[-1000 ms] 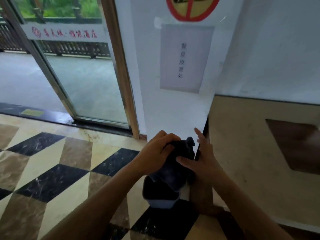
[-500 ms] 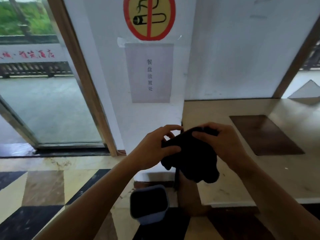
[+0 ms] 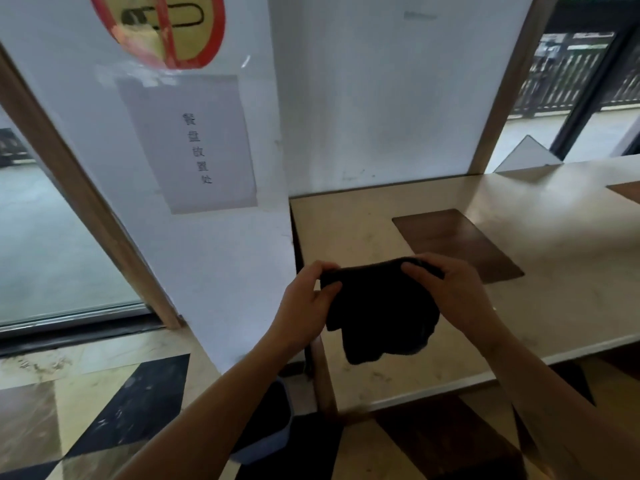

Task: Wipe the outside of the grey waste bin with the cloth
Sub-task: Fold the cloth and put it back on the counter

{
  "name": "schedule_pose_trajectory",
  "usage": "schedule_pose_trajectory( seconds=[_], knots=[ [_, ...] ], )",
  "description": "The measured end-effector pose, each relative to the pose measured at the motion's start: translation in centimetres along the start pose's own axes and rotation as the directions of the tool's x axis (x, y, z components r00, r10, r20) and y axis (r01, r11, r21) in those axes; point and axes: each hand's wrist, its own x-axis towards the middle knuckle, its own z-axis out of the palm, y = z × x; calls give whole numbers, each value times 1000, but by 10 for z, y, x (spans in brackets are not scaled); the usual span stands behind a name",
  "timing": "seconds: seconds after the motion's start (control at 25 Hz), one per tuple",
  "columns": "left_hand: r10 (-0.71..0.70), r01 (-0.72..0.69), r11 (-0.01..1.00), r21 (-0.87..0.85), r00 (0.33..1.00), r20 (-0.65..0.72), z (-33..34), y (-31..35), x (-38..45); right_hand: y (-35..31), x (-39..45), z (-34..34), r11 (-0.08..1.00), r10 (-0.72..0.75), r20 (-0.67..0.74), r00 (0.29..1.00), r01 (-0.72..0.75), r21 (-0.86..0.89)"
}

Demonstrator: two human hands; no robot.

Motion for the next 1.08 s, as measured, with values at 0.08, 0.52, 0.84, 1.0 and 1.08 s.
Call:
schedule_pose_trajectory(
  seconds=[0.08,0.52,0.84,1.0,1.08],
  knots=[
    [23,-18,997,70,997,-72,34,-9,14,29,10,-15,999,-12,3,1000,12,-41],
    [-341,341,940,-13,935,-97,133,-95,17,167,13,-22,979,204,253,946,-201,-36],
    [-488,491,866,90,871,-55,149,-161,56,238,34,27,929,365,235,901,-339,-146],
    [-489,492,855,166,870,-61,149,-189,84,258,59,48,919,367,201,908,-320,-230],
    [-469,469,844,260,881,-66,151,-200,93,263,65,56,903,352,178,919,-284,-321]
  ],
)
